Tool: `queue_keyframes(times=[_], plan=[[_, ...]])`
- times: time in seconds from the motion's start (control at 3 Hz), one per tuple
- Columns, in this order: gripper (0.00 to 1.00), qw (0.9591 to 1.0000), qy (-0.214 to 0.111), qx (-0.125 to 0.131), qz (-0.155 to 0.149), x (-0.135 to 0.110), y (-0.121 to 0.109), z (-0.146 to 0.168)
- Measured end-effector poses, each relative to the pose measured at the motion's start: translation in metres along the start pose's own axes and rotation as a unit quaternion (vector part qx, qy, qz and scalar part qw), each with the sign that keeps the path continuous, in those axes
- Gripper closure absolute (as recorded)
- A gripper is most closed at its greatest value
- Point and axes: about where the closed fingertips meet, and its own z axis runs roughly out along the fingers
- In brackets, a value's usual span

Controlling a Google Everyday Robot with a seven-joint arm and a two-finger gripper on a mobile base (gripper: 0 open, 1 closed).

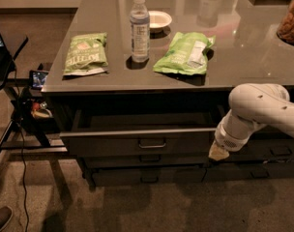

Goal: Close top drawer

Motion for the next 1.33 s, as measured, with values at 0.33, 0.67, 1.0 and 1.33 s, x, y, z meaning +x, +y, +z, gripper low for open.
queue_keyframes(times=[0.33, 0.67, 1.0, 1.33], plan=[[1.00, 1.0000, 0.001, 0.008, -0.001, -0.012, -0.017, 0.001], [1.00, 0.9999, 0.003, 0.014, -0.001, -0.018, -0.031, 0.000], [1.00, 0.9998, 0.004, 0.019, -0.003, -0.028, -0.041, -0.001], [1.00, 0.9997, 0.005, 0.020, -0.010, -0.032, -0.047, -0.001]])
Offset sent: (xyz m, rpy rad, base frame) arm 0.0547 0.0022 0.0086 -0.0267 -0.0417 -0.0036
